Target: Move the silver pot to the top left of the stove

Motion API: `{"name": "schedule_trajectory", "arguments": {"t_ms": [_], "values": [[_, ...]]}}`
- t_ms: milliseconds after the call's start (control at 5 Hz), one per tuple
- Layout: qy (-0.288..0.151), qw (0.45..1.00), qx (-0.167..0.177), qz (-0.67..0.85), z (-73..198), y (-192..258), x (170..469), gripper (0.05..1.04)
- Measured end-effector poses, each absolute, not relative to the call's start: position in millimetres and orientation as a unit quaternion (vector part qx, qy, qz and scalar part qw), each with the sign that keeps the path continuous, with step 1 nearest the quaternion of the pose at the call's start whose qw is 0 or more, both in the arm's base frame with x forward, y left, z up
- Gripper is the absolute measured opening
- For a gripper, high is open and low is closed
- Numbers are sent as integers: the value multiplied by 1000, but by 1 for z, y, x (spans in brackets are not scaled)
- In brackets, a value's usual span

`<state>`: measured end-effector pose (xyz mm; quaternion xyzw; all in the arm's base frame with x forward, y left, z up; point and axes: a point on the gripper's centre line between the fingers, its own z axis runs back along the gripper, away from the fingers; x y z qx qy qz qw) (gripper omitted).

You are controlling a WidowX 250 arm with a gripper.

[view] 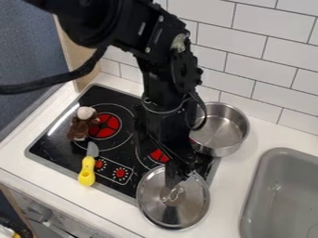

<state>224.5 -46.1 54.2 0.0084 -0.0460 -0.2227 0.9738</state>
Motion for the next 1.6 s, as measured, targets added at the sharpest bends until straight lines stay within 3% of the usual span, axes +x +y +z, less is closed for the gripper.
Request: {"name": "schedule_trajectory", "arguments": {"t_ms": [200,600,800,1600], "values": [[-34,974,9,-223,49,-46,223,1001],[2,948,51,-313,41,-60,239,1001],[-11,929,72,-364,45,-69,251,1001],[8,888,31,-458,26,-100,297,1001]]}}
